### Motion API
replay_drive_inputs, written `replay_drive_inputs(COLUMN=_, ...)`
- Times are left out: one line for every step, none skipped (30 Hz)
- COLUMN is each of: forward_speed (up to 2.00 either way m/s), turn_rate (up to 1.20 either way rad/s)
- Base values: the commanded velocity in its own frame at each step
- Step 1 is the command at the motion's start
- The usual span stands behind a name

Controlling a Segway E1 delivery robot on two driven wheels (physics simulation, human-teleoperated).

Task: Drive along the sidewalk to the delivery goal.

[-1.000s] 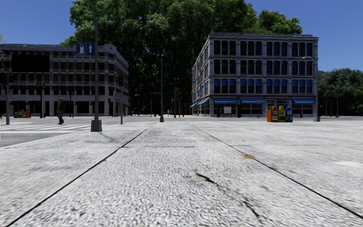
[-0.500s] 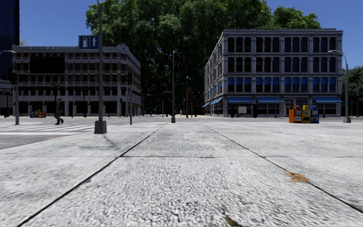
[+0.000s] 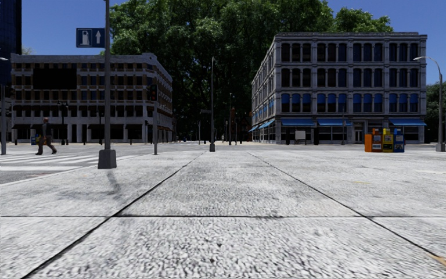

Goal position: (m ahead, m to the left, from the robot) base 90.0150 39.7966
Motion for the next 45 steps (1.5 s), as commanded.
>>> replay_drive_inputs(forward_speed=2.00, turn_rate=0.00)
replay_drive_inputs(forward_speed=2.00, turn_rate=0.00)
replay_drive_inputs(forward_speed=2.00, turn_rate=0.00)
replay_drive_inputs(forward_speed=2.00, turn_rate=0.00)
replay_drive_inputs(forward_speed=2.00, turn_rate=0.00)
replay_drive_inputs(forward_speed=2.00, turn_rate=0.00)
replay_drive_inputs(forward_speed=2.00, turn_rate=0.00)
replay_drive_inputs(forward_speed=2.00, turn_rate=0.08)
replay_drive_inputs(forward_speed=2.00, turn_rate=0.08)
replay_drive_inputs(forward_speed=2.00, turn_rate=0.28)
replay_drive_inputs(forward_speed=2.00, turn_rate=0.40)
replay_drive_inputs(forward_speed=2.00, turn_rate=0.40)
replay_drive_inputs(forward_speed=2.00, turn_rate=0.47)
replay_drive_inputs(forward_speed=2.00, turn_rate=0.48)
replay_drive_inputs(forward_speed=2.00, turn_rate=0.48)
replay_drive_inputs(forward_speed=2.00, turn_rate=0.48)
replay_drive_inputs(forward_speed=2.00, turn_rate=0.49)
replay_drive_inputs(forward_speed=2.00, turn_rate=0.49)
replay_drive_inputs(forward_speed=2.00, turn_rate=0.49)
replay_drive_inputs(forward_speed=2.00, turn_rate=0.49)
replay_drive_inputs(forward_speed=2.00, turn_rate=0.47)
replay_drive_inputs(forward_speed=2.00, turn_rate=0.46)
replay_drive_inputs(forward_speed=2.00, turn_rate=0.32)
replay_drive_inputs(forward_speed=2.00, turn_rate=0.32)
replay_drive_inputs(forward_speed=2.00, turn_rate=0.00)
replay_drive_inputs(forward_speed=2.00, turn_rate=0.00)
replay_drive_inputs(forward_speed=2.00, turn_rate=0.00)
replay_drive_inputs(forward_speed=2.00, turn_rate=0.00)
replay_drive_inputs(forward_speed=2.00, turn_rate=0.00)
replay_drive_inputs(forward_speed=2.00, turn_rate=0.00)
replay_drive_inputs(forward_speed=2.00, turn_rate=0.00)
replay_drive_inputs(forward_speed=2.00, turn_rate=0.00)
replay_drive_inputs(forward_speed=2.00, turn_rate=0.00)
replay_drive_inputs(forward_speed=2.00, turn_rate=0.00)
replay_drive_inputs(forward_speed=2.00, turn_rate=0.00)
replay_drive_inputs(forward_speed=2.00, turn_rate=0.00)
replay_drive_inputs(forward_speed=2.00, turn_rate=0.00)
replay_drive_inputs(forward_speed=2.00, turn_rate=0.00)
replay_drive_inputs(forward_speed=2.00, turn_rate=0.00)
replay_drive_inputs(forward_speed=2.00, turn_rate=0.03)
replay_drive_inputs(forward_speed=2.00, turn_rate=0.12)
replay_drive_inputs(forward_speed=2.00, turn_rate=0.19)
replay_drive_inputs(forward_speed=2.00, turn_rate=0.19)
replay_drive_inputs(forward_speed=2.00, turn_rate=0.22)
replay_drive_inputs(forward_speed=2.00, turn_rate=0.23)
